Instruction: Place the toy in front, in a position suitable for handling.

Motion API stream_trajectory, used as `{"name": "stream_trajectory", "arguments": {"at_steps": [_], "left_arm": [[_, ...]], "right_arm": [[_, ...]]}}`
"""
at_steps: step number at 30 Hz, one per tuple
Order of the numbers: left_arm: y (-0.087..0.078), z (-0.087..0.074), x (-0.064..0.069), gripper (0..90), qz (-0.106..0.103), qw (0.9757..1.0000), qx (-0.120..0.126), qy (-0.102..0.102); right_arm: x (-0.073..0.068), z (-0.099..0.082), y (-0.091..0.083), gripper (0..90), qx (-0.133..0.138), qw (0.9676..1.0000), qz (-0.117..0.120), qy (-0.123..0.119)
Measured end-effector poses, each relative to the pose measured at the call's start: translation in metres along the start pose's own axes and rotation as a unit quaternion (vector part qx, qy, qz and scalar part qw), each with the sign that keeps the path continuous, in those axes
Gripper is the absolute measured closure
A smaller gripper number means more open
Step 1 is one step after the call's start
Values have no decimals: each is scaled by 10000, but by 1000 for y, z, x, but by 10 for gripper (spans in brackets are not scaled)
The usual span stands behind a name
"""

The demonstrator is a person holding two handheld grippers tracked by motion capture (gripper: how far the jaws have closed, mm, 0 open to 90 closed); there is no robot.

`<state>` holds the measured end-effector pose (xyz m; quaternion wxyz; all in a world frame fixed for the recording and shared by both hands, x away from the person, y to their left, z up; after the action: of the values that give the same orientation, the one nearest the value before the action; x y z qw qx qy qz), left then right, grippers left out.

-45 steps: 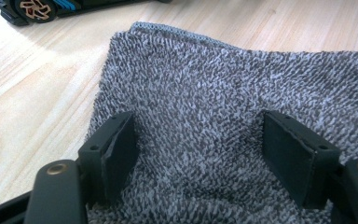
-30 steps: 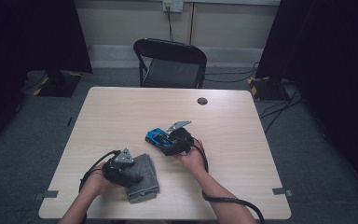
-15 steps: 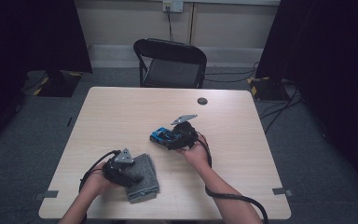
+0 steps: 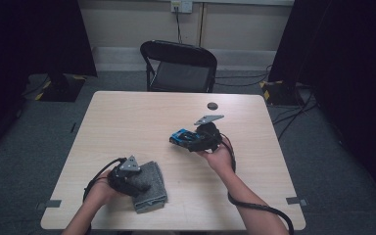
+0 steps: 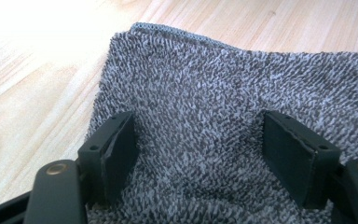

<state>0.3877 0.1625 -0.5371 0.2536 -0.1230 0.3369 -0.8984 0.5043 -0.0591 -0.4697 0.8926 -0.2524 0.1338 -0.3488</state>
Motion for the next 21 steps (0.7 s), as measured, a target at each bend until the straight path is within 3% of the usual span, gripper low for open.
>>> {"name": "stream_trajectory", "arguments": {"at_steps": [5, 13, 17, 21], "left_arm": [[0, 0, 0, 262, 23, 10000, -21, -7], [0, 0, 1, 261, 38, 10000, -39, -30], [0, 1, 1, 261, 33, 10000, -35, -29], [0, 1, 1, 261, 38, 10000, -36, -24]], "right_arm": [[18, -13, -21, 250, 3, 9999, -113, 126], [33, -31, -38, 249, 40, 9996, -207, 210], [33, -32, -36, 249, 163, 9993, -165, 288], [23, -33, -24, 249, 137, 9997, -53, 195]]}}
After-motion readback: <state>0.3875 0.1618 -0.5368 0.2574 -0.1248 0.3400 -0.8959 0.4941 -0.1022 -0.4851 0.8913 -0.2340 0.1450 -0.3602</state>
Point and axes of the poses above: each handheld gripper's, and its own axes: y roughly forward along the jaws, z roughly out of its top, x roughly to its right, the point moved 7 cm from there along y, roughly forward along the jaws, and after that the axes turned 8 degrees about x, right-handed, at the moved point
